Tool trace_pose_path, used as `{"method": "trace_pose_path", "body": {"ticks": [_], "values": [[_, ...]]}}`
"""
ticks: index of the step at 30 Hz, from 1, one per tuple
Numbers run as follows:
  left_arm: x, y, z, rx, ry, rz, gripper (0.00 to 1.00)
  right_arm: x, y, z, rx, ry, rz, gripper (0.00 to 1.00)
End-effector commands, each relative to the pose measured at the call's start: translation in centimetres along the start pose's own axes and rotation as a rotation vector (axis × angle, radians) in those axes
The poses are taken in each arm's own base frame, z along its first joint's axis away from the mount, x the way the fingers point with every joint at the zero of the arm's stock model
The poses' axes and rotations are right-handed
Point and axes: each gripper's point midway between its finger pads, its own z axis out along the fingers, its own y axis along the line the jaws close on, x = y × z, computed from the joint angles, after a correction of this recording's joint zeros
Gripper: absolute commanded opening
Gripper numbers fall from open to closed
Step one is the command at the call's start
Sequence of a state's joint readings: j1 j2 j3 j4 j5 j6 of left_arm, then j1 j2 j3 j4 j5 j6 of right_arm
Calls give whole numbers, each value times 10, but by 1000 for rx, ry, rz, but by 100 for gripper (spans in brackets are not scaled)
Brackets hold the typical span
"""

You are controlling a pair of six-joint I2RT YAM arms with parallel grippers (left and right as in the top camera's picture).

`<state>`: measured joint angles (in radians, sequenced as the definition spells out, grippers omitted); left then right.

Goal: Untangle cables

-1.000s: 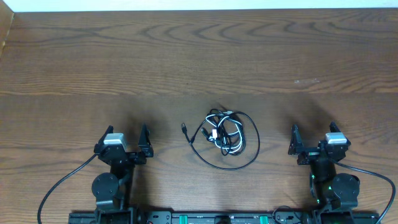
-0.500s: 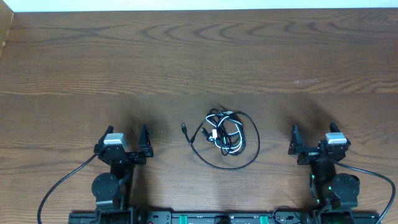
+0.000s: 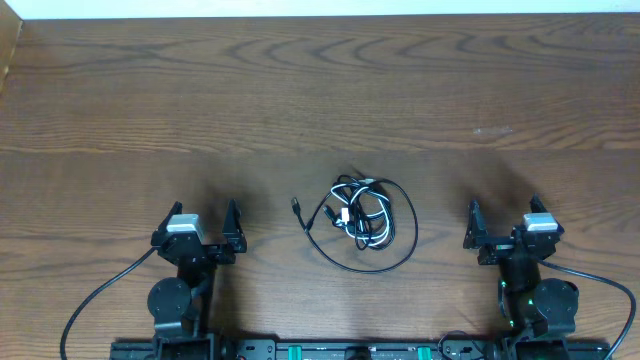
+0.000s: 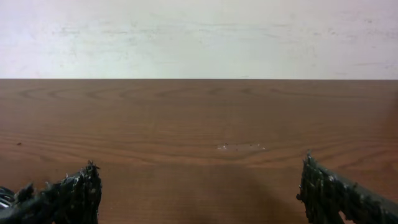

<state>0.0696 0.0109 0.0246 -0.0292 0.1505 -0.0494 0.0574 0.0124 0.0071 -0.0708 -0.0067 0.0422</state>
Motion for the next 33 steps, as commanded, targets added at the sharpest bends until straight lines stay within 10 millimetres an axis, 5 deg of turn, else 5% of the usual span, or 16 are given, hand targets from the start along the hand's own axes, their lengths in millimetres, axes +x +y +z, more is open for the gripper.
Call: {"method": "trace_pose_path", "body": {"ticks": [1,21,33], "values": [[14,13,1,-68,37,49,94,1,-2,0,8,0,10,99],[11,18,1,-98,23,45,94,1,-2,0,8,0,10,99],[-50,-2,-9,-7,-98,-87,94,1,-2,0,8,0,10,99]]}}
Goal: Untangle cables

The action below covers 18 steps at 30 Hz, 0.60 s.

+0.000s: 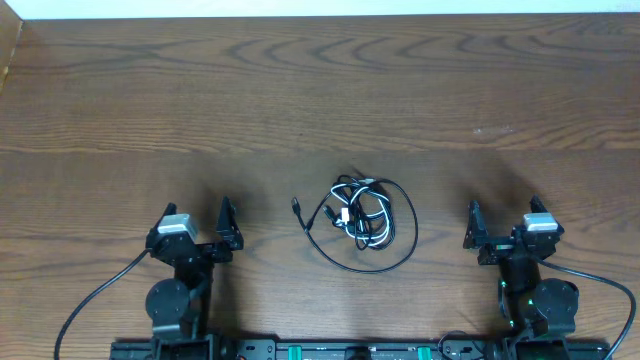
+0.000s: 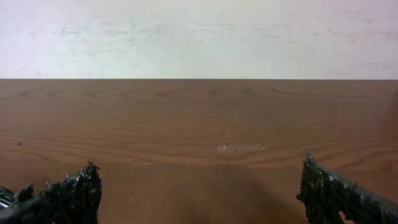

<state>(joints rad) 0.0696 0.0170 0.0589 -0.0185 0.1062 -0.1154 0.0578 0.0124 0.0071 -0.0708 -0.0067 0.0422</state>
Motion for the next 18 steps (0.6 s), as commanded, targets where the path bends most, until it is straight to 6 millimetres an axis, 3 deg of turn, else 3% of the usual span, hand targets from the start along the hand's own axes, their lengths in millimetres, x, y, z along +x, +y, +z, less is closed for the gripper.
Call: {"method": "trace_pose_path", "body": {"ticks": [1,9,18], "values": [[-35,-10,-5,32,-53,-26,94,1,-2,0,8,0,10,99],[-66,-33,3,118,27,-86,94,1,-2,0,8,0,10,99],[-92,-67,14,226,333,-170,94,1,-2,0,8,0,10,99]]}}
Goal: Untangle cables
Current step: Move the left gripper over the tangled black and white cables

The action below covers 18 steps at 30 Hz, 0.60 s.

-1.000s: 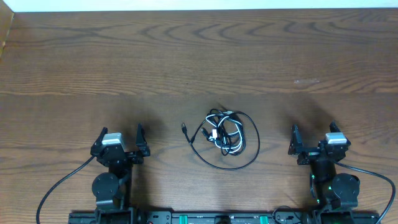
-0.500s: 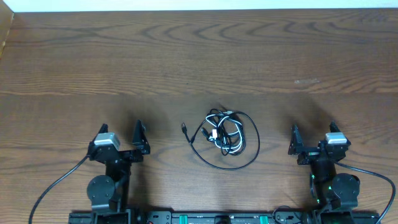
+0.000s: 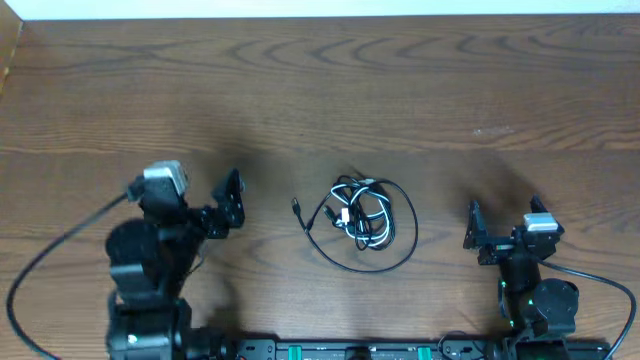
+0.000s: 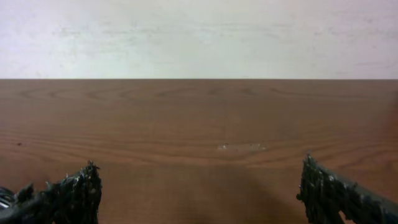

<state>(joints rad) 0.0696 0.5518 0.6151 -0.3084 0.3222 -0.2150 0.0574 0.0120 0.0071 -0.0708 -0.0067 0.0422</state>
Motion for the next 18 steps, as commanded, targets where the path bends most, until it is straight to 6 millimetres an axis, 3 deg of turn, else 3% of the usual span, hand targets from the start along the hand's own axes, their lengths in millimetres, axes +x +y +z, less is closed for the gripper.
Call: {"method": "trace_pose_path", "body": {"ticks": [1,4,7,11,18], "values": [[-21,-29,-7,111,55,-23,94,1,-2,0,8,0,10,99],[-26,-56,-10,258,90,-22,94,1,-2,0,8,0,10,99],[-3,-77,-19,396,209,-66,94,1,-2,0,8,0,10,99],[19,-73,-22,376,310,-131,94,1,-2,0,8,0,10,99],[20,-68,-20,330,326,-226,94,1,-2,0,8,0,10,99]]}}
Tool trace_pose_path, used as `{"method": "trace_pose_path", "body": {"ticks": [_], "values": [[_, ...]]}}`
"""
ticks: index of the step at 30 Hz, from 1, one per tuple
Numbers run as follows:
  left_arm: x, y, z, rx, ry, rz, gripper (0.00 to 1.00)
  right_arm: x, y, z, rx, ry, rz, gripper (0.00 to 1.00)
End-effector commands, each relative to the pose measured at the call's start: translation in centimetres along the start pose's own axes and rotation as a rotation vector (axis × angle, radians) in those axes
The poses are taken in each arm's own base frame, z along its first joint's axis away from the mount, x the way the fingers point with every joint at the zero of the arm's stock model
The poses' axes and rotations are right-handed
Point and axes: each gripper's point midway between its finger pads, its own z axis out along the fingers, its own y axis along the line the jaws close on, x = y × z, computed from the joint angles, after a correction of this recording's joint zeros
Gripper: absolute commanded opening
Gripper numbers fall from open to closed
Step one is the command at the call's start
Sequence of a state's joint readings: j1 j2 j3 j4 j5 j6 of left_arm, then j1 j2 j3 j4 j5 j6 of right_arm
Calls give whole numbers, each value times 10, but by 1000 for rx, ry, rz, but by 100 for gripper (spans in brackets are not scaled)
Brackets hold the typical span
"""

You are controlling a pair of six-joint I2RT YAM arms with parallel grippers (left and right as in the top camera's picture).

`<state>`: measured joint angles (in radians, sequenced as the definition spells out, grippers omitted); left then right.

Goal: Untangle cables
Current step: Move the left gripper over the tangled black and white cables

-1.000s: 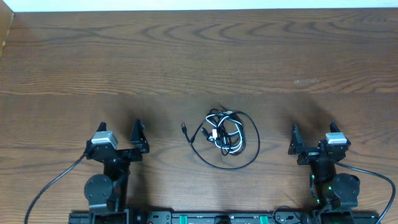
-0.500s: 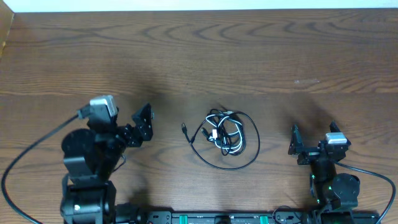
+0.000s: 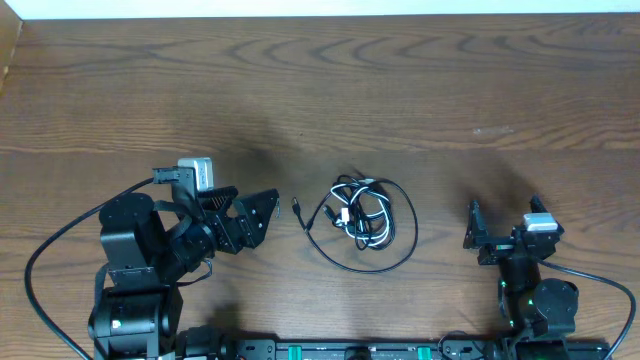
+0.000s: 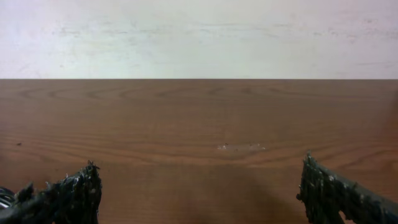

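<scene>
A tangle of black and white cables point(image 3: 362, 220) lies on the table's middle, with a black loop round it and a small black plug point(image 3: 297, 207) sticking out at its left. My left gripper point(image 3: 262, 214) points right toward that plug, a short way to its left, open and empty. Near the front right, my right gripper point(image 3: 503, 222) stays well to the right of the tangle. In the right wrist view the right gripper point(image 4: 199, 193) stands wide open over bare wood, with nothing between its fingers point(image 4: 74, 193); the cables do not show there.
The brown wooden table point(image 3: 320, 90) stretches far back to a white wall point(image 4: 199, 37). A pale scuff point(image 3: 492, 130) marks the wood at the right. Each arm's own black lead point(image 3: 60, 250) trails by its base at the front edge.
My left arm has swung right and lowered: its gripper was near the left of the table, and now points at the plug end of the cables. The right arm and the cables have not moved.
Both grippers first rested open at the front, left and right of the tangle. The left arm then shifted slightly, was later raised and leaning left, and now reaches toward the cables. The right gripper stayed still and the tangle kept its shape.
</scene>
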<state>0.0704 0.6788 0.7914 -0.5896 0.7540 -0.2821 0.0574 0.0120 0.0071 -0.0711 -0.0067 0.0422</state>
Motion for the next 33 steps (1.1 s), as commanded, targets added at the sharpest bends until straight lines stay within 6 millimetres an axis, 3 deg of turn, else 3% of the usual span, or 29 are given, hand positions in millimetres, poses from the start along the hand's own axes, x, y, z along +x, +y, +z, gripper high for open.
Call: {"method": "trace_pose_path", "body": {"ticks": [1,4,12,16,23,29,33], "values": [[-6,3,-2,-28,-24,-78,98,1,-2,0,8,0,10,99],[-13,15,-4,-103,-62,-137,98,1,-2,0,8,0,10,99],[-57,9,-18,-226,-61,-121,98,1,-2,0,8,0,10,99],[-60,14,-16,-275,22,-166,98,1,-2,0,8,0,10,99],[-29,12,8,-281,228,-47,98,1,-2,0,8,0,10,99],[-2,10,30,-419,330,139,98,1,-2,0,8,0,10,99],[26,-6,57,-413,437,256,98,1,-2,0,8,0,10,99]]}}
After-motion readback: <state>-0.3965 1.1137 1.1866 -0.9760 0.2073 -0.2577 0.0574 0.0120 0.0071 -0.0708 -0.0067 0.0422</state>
